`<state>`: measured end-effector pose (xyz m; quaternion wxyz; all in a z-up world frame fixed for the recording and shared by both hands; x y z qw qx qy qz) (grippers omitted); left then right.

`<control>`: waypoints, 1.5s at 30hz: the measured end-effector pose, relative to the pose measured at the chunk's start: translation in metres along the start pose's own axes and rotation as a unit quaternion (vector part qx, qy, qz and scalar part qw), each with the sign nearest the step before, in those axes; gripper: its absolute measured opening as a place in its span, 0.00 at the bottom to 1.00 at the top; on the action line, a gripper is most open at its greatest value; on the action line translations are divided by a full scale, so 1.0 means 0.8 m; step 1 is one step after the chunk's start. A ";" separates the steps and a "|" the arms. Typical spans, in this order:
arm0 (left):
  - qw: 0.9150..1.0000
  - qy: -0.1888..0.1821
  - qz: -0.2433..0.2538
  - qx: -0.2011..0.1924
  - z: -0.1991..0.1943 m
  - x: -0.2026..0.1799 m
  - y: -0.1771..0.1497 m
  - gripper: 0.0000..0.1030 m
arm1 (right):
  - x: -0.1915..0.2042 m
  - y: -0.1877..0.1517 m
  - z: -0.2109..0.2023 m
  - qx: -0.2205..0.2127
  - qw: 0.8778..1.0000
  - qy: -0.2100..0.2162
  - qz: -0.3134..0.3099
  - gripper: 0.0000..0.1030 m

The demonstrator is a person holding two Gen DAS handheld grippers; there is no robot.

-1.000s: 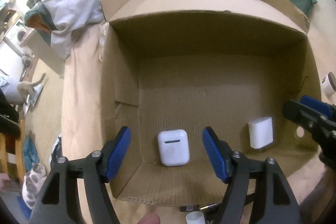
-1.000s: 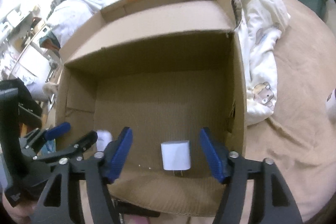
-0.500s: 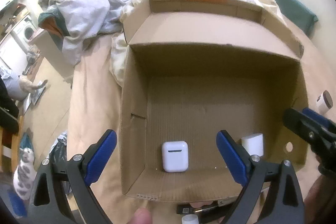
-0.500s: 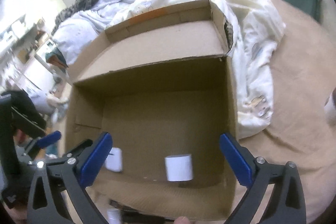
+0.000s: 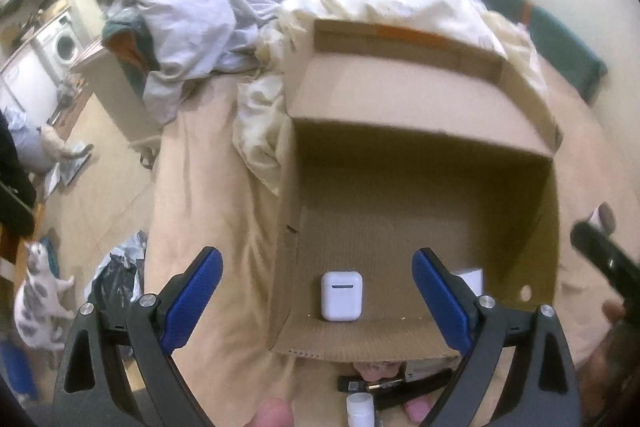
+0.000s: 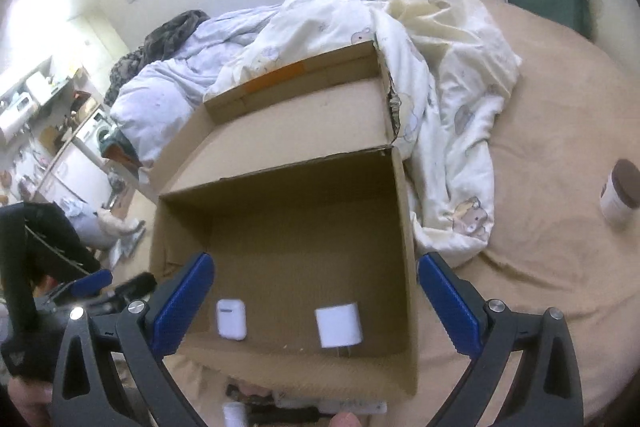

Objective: Organize rigid objects
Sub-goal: 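Lift both tools out of the box back toward the remaining items, then grasp the white pill bottle with the left tool while the right tool grasps the black flashlight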

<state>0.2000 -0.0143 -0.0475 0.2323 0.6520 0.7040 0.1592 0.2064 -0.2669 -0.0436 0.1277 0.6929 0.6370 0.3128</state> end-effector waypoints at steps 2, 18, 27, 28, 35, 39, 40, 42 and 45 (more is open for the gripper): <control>1.000 0.001 -0.007 -0.003 -0.013 0.006 0.000 0.92 | -0.003 -0.001 -0.012 -0.005 1.000 -0.003 0.004 1.00; 0.998 -0.015 -0.043 0.048 -0.024 0.032 -0.086 0.92 | -0.008 -0.069 -0.042 0.046 0.998 -0.033 -0.010 1.00; 0.996 -0.001 -0.054 0.076 0.012 0.043 -0.109 0.92 | -0.022 -0.099 0.000 0.098 0.993 -0.064 -0.014 1.00; 0.995 -0.003 -0.051 0.087 0.019 0.039 -0.113 0.92 | -0.019 -0.102 0.004 0.105 0.992 -0.063 -0.017 1.00; 0.981 -0.037 -0.029 0.186 0.068 0.010 -0.161 0.85 | -0.006 -0.108 0.018 0.123 0.991 -0.052 -0.030 1.00; 0.978 -0.031 -0.002 0.208 0.085 -0.006 -0.176 0.80 | -0.003 -0.111 0.024 0.133 0.989 -0.053 -0.033 1.00; 0.977 -0.030 0.006 0.212 0.087 -0.009 -0.179 0.79 | -0.003 -0.112 0.025 0.135 0.989 -0.053 -0.033 1.00; 0.975 -0.032 0.012 0.219 0.092 -0.014 -0.185 0.70 | -0.002 -0.112 0.025 0.138 0.989 -0.050 -0.034 1.00; 0.968 -0.049 0.014 0.245 0.101 -0.019 -0.200 0.49 | 0.000 -0.113 0.027 0.141 0.988 -0.047 -0.035 1.00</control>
Point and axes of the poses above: each gripper's, at about its wrist camera, not at the fingertips, and z roughly the way its jaws point, x to its left, y to its top, the point moved 3 cm from there along z, roughly the way its jaws point, and after that the axes turned 7 degrees about -y, right-handed, at the moved point
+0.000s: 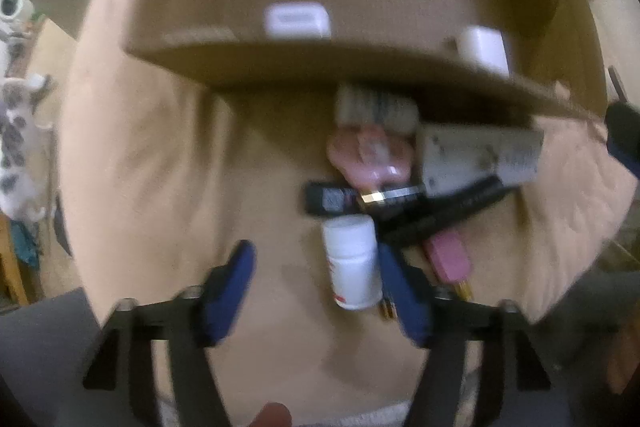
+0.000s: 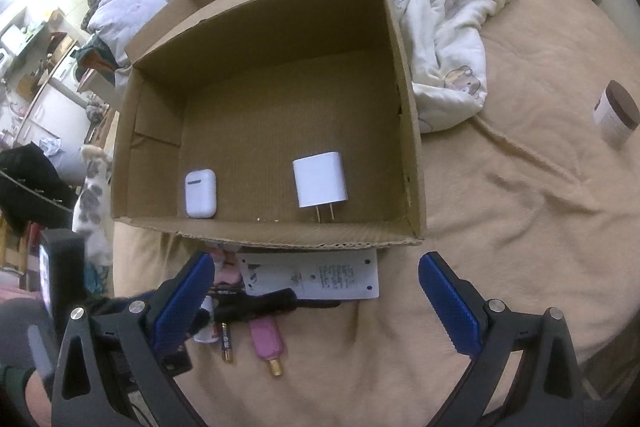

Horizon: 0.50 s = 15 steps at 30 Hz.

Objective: Organize rigid objects
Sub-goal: 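Grasp the white pill bottle with the left tool while the right tool grasps the black flashlight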

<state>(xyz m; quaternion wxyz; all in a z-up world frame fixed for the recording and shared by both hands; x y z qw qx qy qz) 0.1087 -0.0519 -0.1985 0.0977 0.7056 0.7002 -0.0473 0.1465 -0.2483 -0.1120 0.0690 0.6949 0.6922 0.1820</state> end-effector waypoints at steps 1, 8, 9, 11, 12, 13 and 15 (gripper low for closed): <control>1.000 -0.006 0.001 0.005 0.003 -0.001 -0.002 0.47 | 0.001 0.000 0.001 0.002 1.000 0.003 0.000 1.00; 1.000 -0.009 -0.019 -0.009 -0.009 0.016 0.000 0.23 | 0.021 -0.011 0.021 0.040 0.999 0.013 -0.034 1.00; 1.000 -0.004 -0.027 -0.014 -0.013 0.022 0.001 0.23 | 0.025 -0.014 0.024 0.046 0.998 0.013 -0.040 1.00; 0.999 0.010 -0.040 -0.031 -0.024 0.033 0.006 0.23 | 0.038 -0.023 0.034 0.063 0.996 0.016 -0.057 1.00; 0.998 0.014 -0.044 -0.038 -0.029 0.037 0.008 0.23 | 0.044 -0.027 0.038 0.070 0.995 0.019 -0.065 1.00; 0.998 0.016 -0.049 -0.045 -0.034 0.041 0.010 0.23 | 0.052 -0.031 0.042 0.075 0.994 0.018 -0.075 1.00; 0.997 0.019 -0.052 -0.052 -0.040 0.044 0.011 0.23 | 0.064 -0.041 0.051 0.084 0.992 0.009 -0.094 1.00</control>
Point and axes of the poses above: each gripper's, at about its wrist camera, not at the fingertips, and z roughly the way its jaws point, x to its left, y to its top, the point moved 3 cm from there along z, roughly the way its jaws point, and after that the axes turned 7 degrees about -y, right-handed, at the moved point
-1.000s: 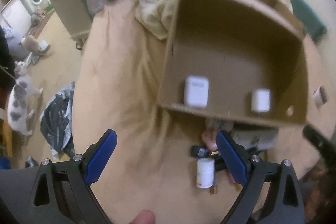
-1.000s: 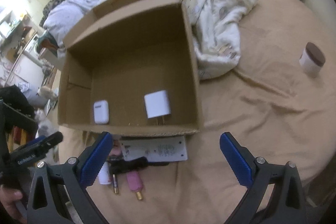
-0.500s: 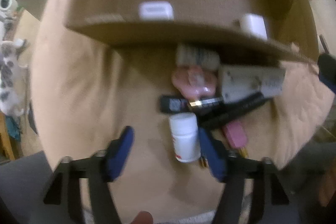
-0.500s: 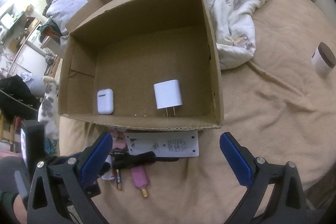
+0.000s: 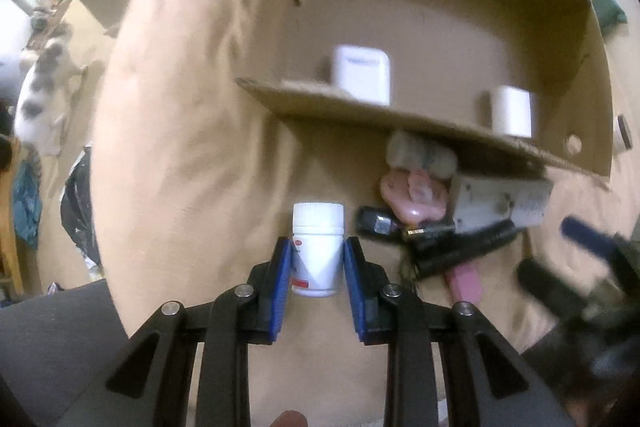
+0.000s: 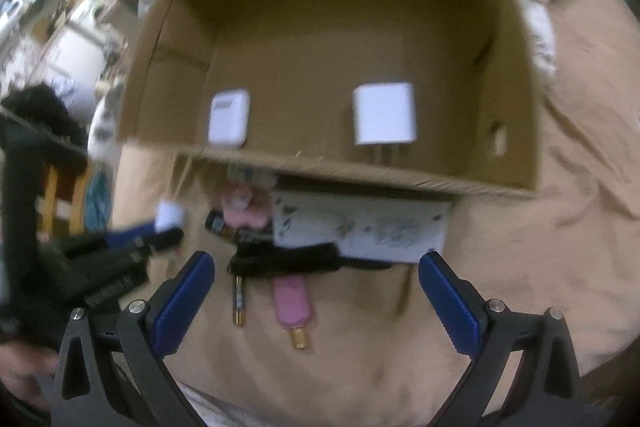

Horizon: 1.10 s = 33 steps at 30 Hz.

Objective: Organize rigid objects
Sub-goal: 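Grasp the white pill bottle with the left tool while the right tool grasps the black flashlight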

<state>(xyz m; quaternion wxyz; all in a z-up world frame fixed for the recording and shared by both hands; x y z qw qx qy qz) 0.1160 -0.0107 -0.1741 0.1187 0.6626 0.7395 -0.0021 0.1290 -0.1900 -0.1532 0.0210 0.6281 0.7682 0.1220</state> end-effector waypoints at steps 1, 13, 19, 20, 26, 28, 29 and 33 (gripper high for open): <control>1.000 0.002 -0.001 -0.005 -0.002 0.003 0.001 0.23 | 0.007 -0.002 0.005 0.006 1.000 -0.006 -0.008 1.00; 0.999 0.011 -0.014 -0.031 -0.020 0.008 0.012 0.24 | 0.072 -0.005 0.054 0.056 0.992 -0.089 -0.069 1.00; 0.999 0.009 -0.010 -0.031 -0.025 0.000 0.002 0.24 | 0.094 -0.013 0.065 0.051 0.985 -0.130 -0.101 0.90; 0.999 0.008 -0.009 -0.031 -0.024 0.000 0.002 0.24 | 0.095 -0.013 0.064 0.048 0.986 -0.127 -0.099 0.90; 0.999 0.011 -0.005 -0.031 -0.021 0.002 0.004 0.24 | 0.089 -0.018 0.058 0.047 0.989 -0.108 -0.093 0.90; 0.999 0.013 -0.003 -0.029 -0.020 0.001 0.003 0.24 | 0.067 -0.021 0.050 0.048 0.990 -0.099 -0.090 0.90; 0.999 0.015 -0.003 -0.030 -0.020 0.001 0.004 0.24 | 0.065 -0.023 0.047 0.047 0.990 -0.096 -0.089 0.90; 0.999 0.022 0.000 -0.034 -0.021 -0.001 0.004 0.23 | 0.050 -0.016 0.031 0.035 0.993 -0.079 -0.083 0.90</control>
Point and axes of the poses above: each gripper's, at about its wrist camera, not at the fingertips, and z roughly the way its jaws point, x to its left, y to its top, the point moved 3 cm from there along z, roughly the way its jaws point, and after that the axes turned 7 degrees about -y, right-handed, at the moved point
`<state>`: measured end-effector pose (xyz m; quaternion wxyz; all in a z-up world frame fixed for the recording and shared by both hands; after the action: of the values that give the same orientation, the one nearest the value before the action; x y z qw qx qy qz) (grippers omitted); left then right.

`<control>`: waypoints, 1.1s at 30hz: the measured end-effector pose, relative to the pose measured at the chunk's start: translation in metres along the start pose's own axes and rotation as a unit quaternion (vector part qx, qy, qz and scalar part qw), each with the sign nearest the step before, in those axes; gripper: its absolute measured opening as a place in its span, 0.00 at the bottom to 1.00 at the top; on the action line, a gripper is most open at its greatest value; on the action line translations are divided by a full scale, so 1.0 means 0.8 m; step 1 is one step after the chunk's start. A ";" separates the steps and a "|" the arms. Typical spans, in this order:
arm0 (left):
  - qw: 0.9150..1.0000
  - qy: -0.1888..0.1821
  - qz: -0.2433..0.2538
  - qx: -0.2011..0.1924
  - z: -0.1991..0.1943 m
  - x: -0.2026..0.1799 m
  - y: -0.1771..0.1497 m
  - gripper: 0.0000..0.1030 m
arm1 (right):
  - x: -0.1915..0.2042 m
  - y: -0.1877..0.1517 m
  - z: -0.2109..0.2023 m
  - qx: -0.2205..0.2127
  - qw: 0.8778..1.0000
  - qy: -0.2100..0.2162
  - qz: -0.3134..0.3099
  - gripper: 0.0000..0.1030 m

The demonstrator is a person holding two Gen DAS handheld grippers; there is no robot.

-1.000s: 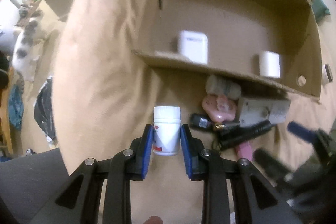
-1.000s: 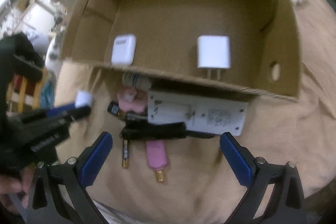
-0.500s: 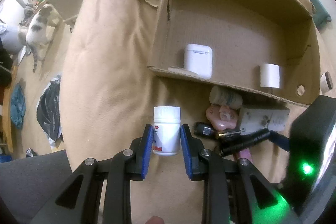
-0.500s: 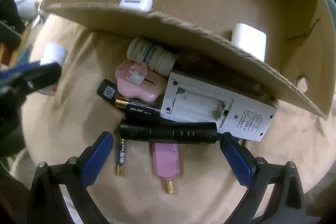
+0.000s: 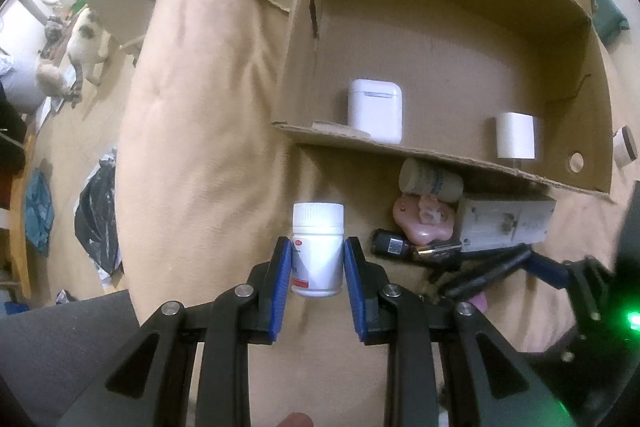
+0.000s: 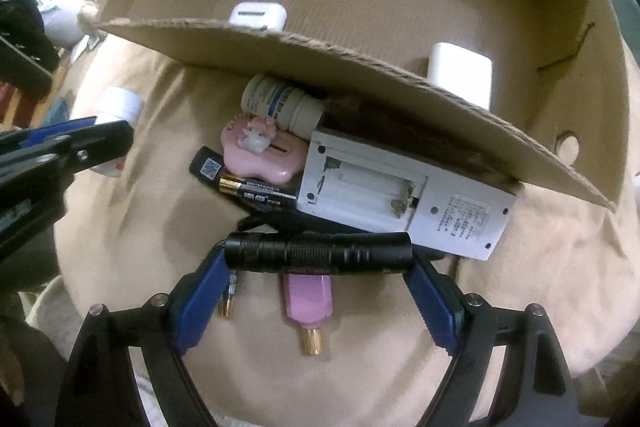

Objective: Organize rigid objects
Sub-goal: 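Grasp the white pill bottle with the left tool while the right tool grasps the black flashlight, then carry the pill bottle and flashlight into the box and open both tools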

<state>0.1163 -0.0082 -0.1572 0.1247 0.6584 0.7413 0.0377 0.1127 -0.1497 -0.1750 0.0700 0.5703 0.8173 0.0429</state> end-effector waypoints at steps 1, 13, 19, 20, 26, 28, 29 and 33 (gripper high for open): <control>1.000 0.000 -0.001 -0.001 0.000 0.000 0.000 0.23 | -0.005 -0.003 -0.005 -0.005 1.000 0.006 0.005 0.90; 0.998 -0.035 0.012 -0.051 -0.060 -0.004 0.017 0.23 | -0.079 -0.024 -0.135 -0.139 0.985 0.094 0.050 0.90; 0.994 -0.040 0.046 -0.087 -0.100 -0.026 0.036 0.23 | -0.108 -0.005 -0.190 -0.194 0.969 0.124 0.087 0.90; 0.994 -0.041 0.051 -0.092 -0.107 -0.029 0.039 0.23 | -0.104 0.003 -0.195 -0.200 0.967 0.126 0.091 0.90; 0.987 -0.024 0.089 -0.135 -0.139 -0.052 0.062 0.23 | -0.127 0.035 -0.222 -0.234 0.956 0.137 0.114 0.90; 0.985 -0.028 0.095 -0.142 -0.145 -0.060 0.076 0.23 | -0.135 0.048 -0.233 -0.246 0.952 0.140 0.120 0.90; 0.984 -0.030 0.096 -0.146 -0.147 -0.062 0.083 0.23 | -0.139 0.056 -0.239 -0.252 0.950 0.139 0.123 0.90; 0.980 -0.030 0.105 -0.166 -0.151 -0.076 0.115 0.23 | -0.153 0.083 -0.245 -0.275 0.941 0.143 0.135 0.90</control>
<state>0.1834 -0.0430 -0.0122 0.2503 0.7036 0.6471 0.1534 0.1841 -0.2395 0.0363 0.1000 0.6219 0.6901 0.3565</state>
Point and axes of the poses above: each gripper's, at about its wrist camera, not at the fingertips, and z roughly the way its jaws point, x to its left, y to its top, the point moved 3 cm from there along z, roughly the way its jaws point, and after that the axes turned 7 degrees about -y, right-handed, at the moved point
